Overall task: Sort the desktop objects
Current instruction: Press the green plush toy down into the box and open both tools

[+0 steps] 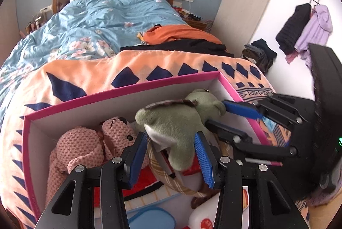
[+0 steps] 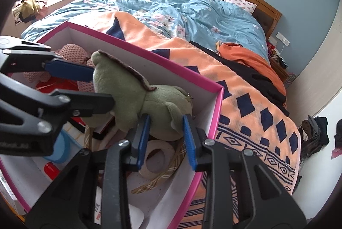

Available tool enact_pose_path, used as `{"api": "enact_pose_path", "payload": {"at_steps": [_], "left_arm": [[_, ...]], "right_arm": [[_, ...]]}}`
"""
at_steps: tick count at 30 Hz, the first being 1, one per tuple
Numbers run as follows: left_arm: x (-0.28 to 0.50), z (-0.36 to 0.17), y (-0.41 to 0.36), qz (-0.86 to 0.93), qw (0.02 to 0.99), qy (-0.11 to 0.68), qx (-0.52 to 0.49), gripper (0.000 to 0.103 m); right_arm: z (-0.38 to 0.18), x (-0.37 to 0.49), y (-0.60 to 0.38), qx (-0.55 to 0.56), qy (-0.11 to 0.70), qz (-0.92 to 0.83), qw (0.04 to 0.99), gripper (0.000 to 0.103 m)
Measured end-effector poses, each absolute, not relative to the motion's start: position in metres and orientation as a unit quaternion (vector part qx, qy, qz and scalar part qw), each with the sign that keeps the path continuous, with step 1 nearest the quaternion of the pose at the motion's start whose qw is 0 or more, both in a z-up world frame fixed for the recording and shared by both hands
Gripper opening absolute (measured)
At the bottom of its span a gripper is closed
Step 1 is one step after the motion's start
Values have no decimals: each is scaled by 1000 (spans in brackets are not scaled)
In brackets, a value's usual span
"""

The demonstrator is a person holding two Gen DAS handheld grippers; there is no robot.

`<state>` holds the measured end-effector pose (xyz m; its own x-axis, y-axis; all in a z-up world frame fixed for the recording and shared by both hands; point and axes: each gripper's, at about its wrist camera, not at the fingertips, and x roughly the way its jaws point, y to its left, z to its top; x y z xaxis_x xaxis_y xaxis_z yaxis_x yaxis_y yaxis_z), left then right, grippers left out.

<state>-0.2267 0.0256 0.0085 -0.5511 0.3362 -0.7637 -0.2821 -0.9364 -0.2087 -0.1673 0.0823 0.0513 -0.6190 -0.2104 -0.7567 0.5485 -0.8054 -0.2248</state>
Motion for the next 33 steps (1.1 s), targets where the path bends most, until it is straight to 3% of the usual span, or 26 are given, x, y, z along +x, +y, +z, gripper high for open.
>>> {"api": "enact_pose_path", "payload": {"at_steps": [5, 10, 18, 33], "left_arm": [[-217, 3, 36, 880, 158, 46, -446, 46], [-230, -6, 34, 872, 133, 40, -470, 33], [-243, -10, 26, 861, 123, -4, -494, 34], [-224, 2, 27, 875, 134, 10, -465, 42]], "right_arm": [[52, -171, 82, 381, 222, -872, 212, 34], [54, -171, 87, 381, 208, -876, 213, 34], [52, -152, 94, 377, 201, -875, 227, 34], [52, -135, 105, 377, 164, -877, 250, 34]]}}
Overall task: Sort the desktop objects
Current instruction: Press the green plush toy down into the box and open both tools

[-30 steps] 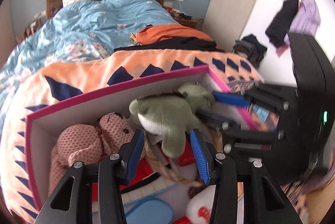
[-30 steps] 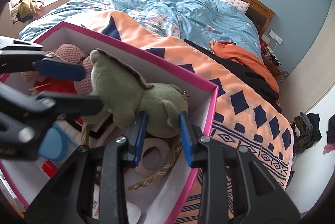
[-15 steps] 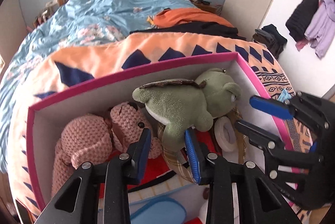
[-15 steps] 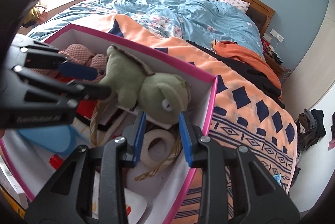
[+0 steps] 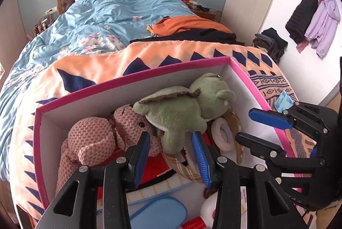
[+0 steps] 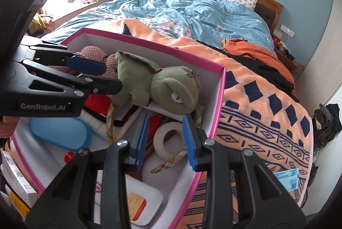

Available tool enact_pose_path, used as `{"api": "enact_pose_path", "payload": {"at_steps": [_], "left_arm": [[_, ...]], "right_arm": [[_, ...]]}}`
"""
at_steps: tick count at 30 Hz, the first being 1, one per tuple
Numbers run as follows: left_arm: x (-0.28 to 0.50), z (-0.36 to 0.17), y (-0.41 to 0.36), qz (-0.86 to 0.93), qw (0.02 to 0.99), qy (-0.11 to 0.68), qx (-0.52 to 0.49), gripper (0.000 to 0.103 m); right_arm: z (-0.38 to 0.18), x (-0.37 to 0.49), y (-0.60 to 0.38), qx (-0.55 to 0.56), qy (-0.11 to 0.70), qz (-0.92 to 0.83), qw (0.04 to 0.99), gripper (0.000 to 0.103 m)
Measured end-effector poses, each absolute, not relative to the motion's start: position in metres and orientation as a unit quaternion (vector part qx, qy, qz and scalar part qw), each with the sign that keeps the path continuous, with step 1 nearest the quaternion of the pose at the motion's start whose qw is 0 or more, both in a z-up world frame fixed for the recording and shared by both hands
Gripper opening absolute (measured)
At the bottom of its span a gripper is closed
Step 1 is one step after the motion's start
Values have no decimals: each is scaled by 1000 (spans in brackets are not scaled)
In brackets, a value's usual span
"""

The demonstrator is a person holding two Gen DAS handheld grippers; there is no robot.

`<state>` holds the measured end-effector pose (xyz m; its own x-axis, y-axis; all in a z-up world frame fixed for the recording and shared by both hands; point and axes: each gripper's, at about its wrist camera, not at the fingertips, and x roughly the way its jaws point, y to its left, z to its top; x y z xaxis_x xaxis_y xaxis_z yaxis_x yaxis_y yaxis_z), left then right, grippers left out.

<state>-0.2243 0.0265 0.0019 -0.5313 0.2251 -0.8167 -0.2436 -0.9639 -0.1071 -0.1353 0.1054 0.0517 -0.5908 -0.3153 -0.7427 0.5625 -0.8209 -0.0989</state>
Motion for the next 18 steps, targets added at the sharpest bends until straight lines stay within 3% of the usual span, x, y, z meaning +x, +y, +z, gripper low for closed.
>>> {"api": "enact_pose_path", "payload": {"at_steps": [7, 11, 18], "left_arm": [[-203, 12, 21, 883, 146, 1, -447, 42], [-173, 30, 16, 896, 168, -4, -411, 52], [-112, 66, 1, 918, 190, -6, -349, 58]], "right_arm": [[53, -126, 112, 374, 145, -878, 260, 34], [65, -111, 125, 360, 114, -883, 280, 34], [96, -59, 145, 313, 72, -890, 323, 37]]}}
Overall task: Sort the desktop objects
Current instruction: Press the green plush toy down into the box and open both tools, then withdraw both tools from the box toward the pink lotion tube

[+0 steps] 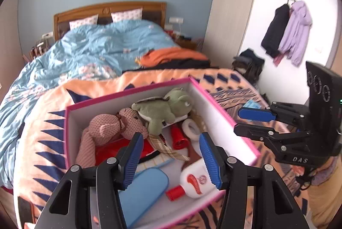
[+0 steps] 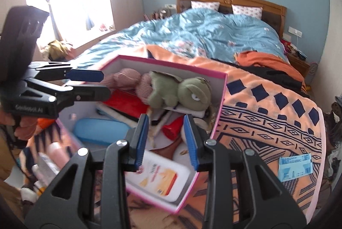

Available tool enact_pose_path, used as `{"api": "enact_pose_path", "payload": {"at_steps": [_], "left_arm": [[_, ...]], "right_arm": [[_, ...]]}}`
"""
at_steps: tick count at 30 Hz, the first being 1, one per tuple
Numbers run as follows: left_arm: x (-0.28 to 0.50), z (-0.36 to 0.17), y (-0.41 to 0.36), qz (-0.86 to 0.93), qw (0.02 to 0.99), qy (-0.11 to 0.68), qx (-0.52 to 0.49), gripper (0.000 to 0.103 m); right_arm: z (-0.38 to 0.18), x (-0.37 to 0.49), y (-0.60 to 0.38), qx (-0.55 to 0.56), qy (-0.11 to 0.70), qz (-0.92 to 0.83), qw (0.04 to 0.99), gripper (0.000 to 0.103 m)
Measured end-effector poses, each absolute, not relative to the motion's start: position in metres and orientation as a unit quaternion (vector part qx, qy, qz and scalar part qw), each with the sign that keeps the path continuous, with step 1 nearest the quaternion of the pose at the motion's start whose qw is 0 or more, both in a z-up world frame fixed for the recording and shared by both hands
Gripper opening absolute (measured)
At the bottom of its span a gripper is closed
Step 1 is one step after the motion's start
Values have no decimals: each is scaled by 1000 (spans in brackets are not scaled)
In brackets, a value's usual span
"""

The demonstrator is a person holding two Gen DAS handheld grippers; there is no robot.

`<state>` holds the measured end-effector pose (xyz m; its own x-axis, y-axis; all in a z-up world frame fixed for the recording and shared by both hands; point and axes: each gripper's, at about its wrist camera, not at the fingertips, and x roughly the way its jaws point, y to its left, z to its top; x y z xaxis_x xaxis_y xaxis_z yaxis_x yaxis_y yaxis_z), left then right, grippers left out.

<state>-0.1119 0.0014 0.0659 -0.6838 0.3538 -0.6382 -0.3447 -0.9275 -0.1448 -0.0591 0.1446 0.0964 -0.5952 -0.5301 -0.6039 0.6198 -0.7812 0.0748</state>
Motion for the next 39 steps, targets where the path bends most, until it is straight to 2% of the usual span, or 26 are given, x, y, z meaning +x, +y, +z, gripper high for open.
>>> {"api": "enact_pose_path", "payload": {"at_steps": [3, 14, 24, 39], "left_arm": [[-87, 78, -13, 926, 191, -23, -325, 60], [-24, 67, -75, 909, 212, -153, -324, 61], [17, 14, -77, 889, 207, -164, -374, 61], [28, -40, -91, 878, 147, -141, -434, 61]], "right_arm": [[106, -36, 150, 299, 62, -890, 340, 41], [115, 42, 164, 270, 39, -880, 388, 43], [80, 88, 169, 308, 21, -866, 394, 48], [18, 84, 125, 400, -2, -815, 419, 48]]}}
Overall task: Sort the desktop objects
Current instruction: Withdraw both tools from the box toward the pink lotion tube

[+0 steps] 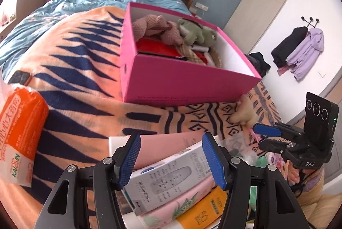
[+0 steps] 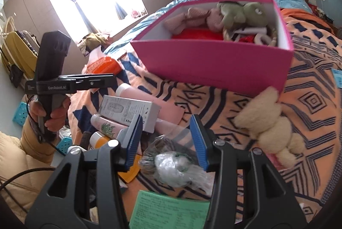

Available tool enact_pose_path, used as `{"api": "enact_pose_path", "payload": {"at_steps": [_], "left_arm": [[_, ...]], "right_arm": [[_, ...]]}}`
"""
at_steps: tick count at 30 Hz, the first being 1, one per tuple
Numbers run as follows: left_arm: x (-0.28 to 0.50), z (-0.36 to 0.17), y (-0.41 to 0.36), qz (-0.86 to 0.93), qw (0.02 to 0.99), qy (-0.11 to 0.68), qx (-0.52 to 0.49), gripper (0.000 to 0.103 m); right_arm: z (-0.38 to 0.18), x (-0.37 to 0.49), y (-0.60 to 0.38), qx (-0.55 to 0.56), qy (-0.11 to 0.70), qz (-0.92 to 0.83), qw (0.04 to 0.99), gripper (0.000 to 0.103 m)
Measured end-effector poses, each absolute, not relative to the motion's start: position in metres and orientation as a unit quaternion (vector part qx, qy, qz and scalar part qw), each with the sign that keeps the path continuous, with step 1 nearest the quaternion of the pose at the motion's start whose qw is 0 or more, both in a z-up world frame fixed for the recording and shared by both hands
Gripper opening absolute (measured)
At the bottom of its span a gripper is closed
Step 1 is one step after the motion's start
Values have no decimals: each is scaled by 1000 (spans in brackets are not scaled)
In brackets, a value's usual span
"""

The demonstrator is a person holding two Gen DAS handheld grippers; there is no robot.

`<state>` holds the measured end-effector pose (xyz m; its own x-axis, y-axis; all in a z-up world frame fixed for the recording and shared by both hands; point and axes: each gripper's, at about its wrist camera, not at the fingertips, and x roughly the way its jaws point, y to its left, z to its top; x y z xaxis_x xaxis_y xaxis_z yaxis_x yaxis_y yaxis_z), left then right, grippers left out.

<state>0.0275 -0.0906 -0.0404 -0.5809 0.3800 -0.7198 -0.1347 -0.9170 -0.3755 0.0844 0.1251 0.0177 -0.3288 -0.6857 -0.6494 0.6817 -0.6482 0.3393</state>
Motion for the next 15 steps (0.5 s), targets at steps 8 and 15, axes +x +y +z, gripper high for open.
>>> {"api": "enact_pose_path", "payload": {"at_steps": [8, 15], "left_arm": [[22, -58, -96, 871, 135, -139, -451, 61], [18, -65, -97, 866, 138, -138, -460, 61]], "right_arm": [[-7, 71, 101, 438, -2, -800, 410, 48], [-19, 58, 88, 455, -11, -796, 399, 48]]}}
